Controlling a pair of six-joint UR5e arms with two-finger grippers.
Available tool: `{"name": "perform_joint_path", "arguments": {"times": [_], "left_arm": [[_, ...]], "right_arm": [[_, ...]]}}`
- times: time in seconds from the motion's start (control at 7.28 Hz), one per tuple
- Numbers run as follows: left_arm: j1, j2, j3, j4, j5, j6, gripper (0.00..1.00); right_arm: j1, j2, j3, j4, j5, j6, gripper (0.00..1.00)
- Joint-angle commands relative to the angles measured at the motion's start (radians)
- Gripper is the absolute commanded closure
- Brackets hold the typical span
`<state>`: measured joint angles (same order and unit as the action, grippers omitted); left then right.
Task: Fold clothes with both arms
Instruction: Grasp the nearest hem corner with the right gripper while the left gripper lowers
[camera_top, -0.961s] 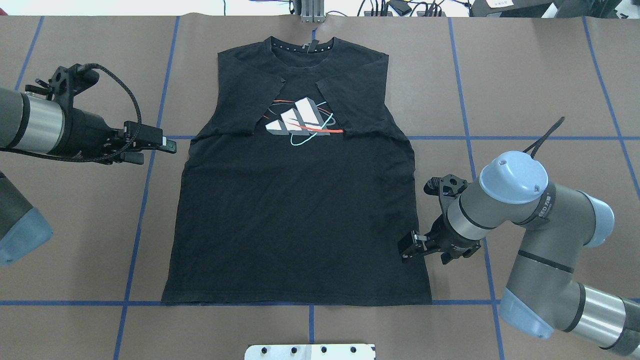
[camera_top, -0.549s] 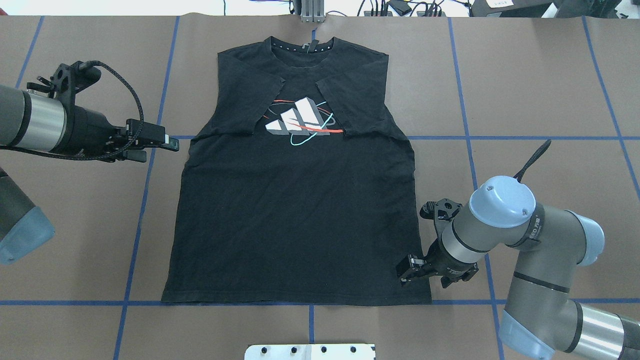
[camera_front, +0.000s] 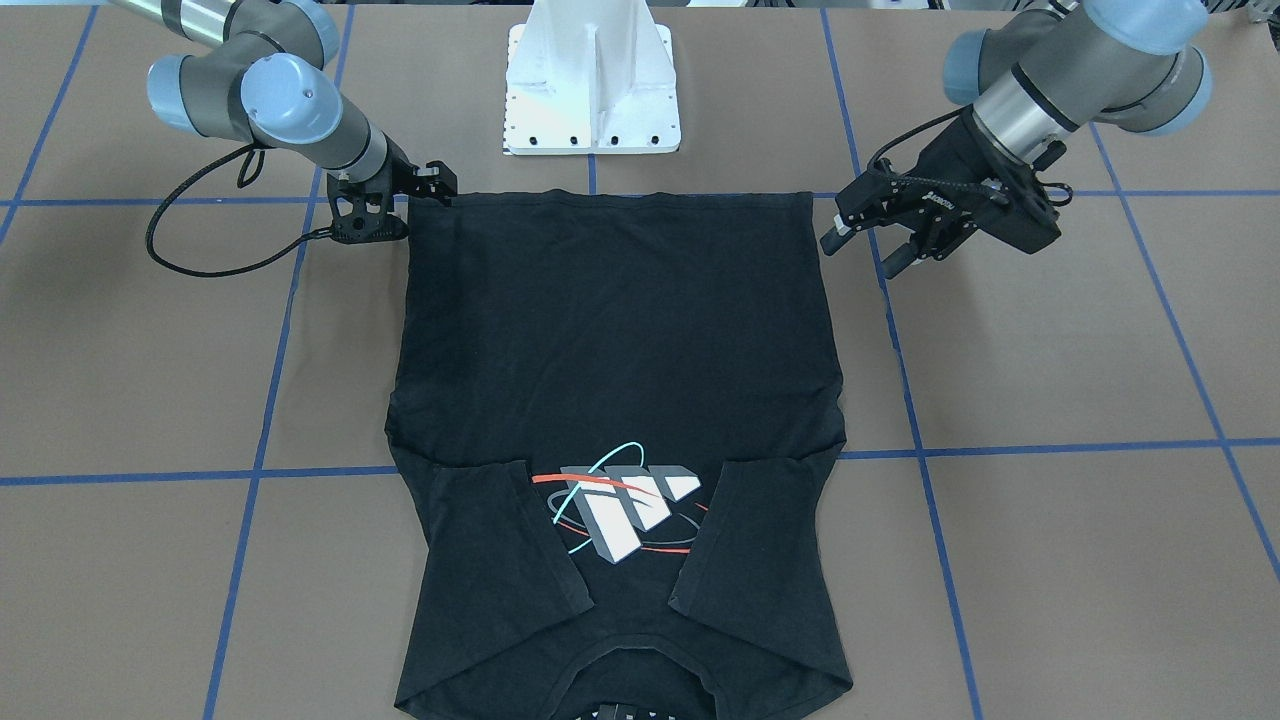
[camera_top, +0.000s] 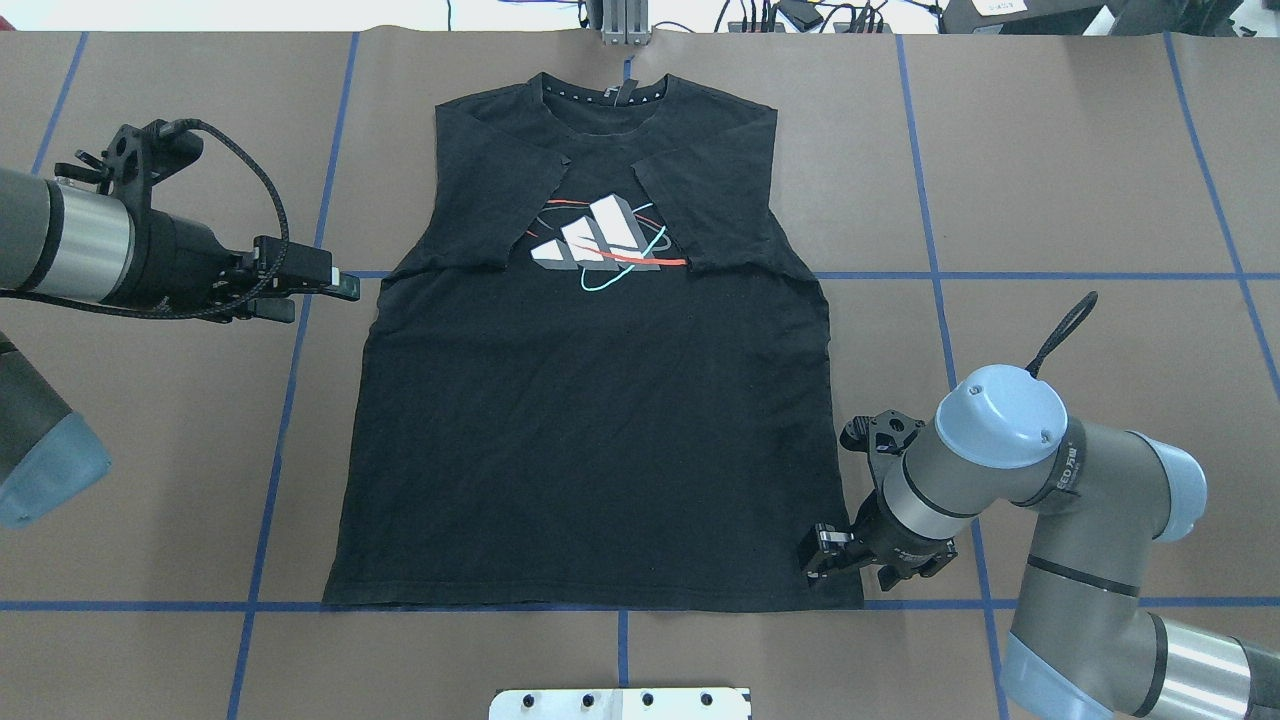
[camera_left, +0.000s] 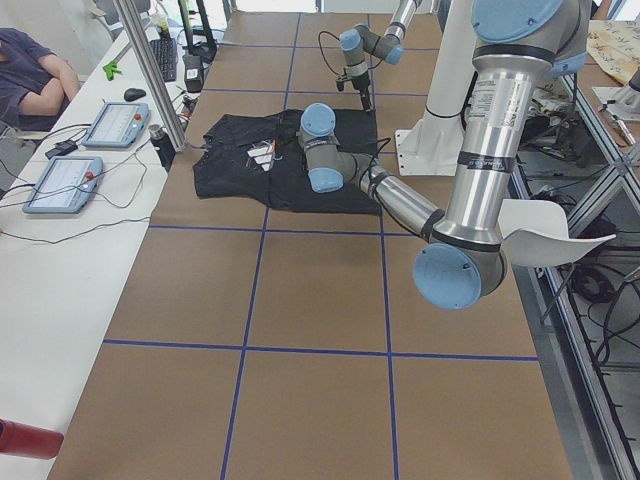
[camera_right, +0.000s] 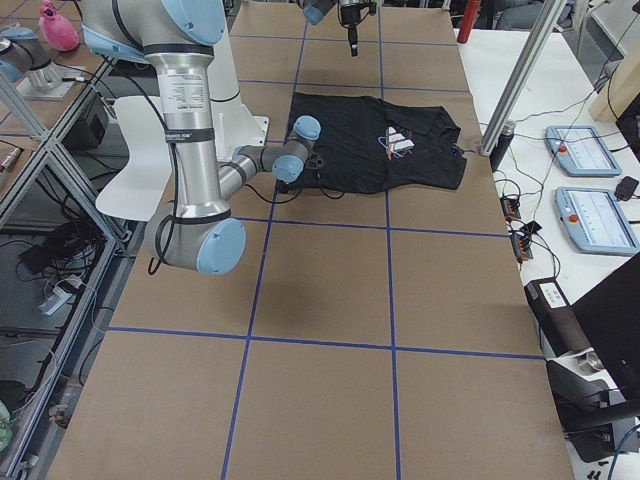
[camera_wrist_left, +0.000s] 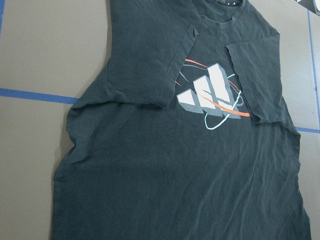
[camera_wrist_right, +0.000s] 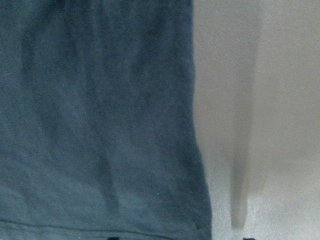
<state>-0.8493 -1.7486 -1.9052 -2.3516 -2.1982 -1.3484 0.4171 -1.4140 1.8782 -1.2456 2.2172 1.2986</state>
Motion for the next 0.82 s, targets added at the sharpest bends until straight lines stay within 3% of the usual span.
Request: {"name": "perform_joint_path", "arguments": {"times": [0.0, 0.41, 0.69], "left_arm": [[0.001, -0.002, 0.0, 0.0, 0.0, 0.0, 0.0], [0.001, -0.005, 0.0, 0.0, 0.0, 0.002, 0.0], [0.003, -0.006, 0.0, 0.0, 0.0, 0.002, 0.0]], "right_arm": [[-0.001, -0.005, 0.001, 0.0, -0.002, 0.001, 0.15], [-0.003, -0.005, 0.005, 0.0, -0.002, 0.011, 0.27], [-0.006, -0.011, 0.006, 0.0, -0.002, 0.011, 0.3]]}}
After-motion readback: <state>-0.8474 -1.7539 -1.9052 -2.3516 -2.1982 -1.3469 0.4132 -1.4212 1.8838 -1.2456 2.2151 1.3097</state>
